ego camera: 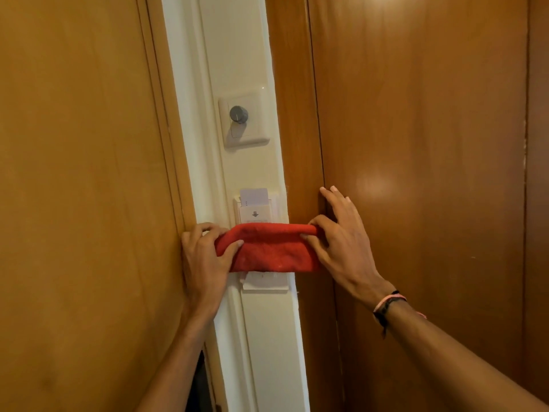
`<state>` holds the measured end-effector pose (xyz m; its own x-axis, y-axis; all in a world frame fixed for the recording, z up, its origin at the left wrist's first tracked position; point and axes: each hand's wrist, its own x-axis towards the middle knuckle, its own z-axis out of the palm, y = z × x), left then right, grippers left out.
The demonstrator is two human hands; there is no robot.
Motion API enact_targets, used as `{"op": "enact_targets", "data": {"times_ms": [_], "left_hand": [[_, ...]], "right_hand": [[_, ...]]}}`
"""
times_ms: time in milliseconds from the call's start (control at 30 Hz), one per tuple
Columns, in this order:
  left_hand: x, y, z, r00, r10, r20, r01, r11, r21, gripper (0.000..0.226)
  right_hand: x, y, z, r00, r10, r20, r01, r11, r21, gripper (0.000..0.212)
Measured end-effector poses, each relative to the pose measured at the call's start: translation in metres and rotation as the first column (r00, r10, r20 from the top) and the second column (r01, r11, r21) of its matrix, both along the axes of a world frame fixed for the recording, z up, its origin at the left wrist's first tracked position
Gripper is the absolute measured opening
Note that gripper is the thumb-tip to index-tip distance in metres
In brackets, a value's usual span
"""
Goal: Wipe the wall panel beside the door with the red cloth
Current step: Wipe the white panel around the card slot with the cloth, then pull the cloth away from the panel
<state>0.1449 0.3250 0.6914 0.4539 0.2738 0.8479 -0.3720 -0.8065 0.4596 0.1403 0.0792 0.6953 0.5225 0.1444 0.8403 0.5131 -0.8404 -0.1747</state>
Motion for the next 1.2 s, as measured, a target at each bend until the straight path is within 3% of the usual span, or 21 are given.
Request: {"op": "enact_targets", "data": {"times_ms": [100,233,367,533,800,900,1000,1100,1200], "left_hand": [[-0.007,-0.007,-0.002,1.000,-0.017,0.026,0.016,0.999,0.033,0.035],[-0.025,-0.033,-0.003,0.959,-0.282,-0.020,0.281,0.958,-0.049,0.036],[-0.040,-0.076,-0.010,0.919,-0.395,0.006,0.395,0.918,-0.017,0.029],[-0.048,-0.133,-0.032,0.856,-0.513,-0.061,0.512,0.858,-0.025,0.025],[-0.061,-0.216,-0.137,0.683,-0.630,-0.369,0.629,0.765,-0.140,0.026],[-0.070,-0.247,-0.198,0.549,-0.644,-0.533,0.633,0.737,-0.239,0.025],[-0.082,-0.274,-0.272,0.375,-0.608,-0.700,0.581,0.742,-0.334,0.024],[-0.101,-0.291,-0.350,0.115,-0.575,-0.810,0.477,0.747,-0.463,0.023],[-0.124,-0.303,-0.422,-0.123,-0.568,-0.814,0.294,0.762,-0.577,0.022]], "right_hand": [[-0.012,-0.009,-0.002,1.000,0.021,0.008,-0.022,0.996,0.087,0.033],[-0.031,-0.034,-0.006,0.998,0.008,0.057,-0.018,0.983,0.185,0.025],[-0.052,-0.067,-0.013,0.995,0.085,0.045,-0.096,0.928,0.360,0.016],[-0.084,-0.116,-0.042,0.999,0.038,0.024,-0.045,0.882,0.469,0.010],[-0.131,-0.189,-0.150,0.956,-0.096,-0.278,0.243,0.791,0.561,0.011],[-0.147,-0.217,-0.207,0.862,-0.086,-0.499,0.384,0.753,0.534,0.011],[-0.162,-0.243,-0.277,0.673,-0.050,-0.738,0.544,0.710,0.448,0.008],[-0.179,-0.263,-0.354,0.438,0.083,-0.895,0.690,0.607,0.394,0.013],[-0.197,-0.273,-0.427,0.251,0.228,-0.941,0.800,0.499,0.334,0.009]]}}
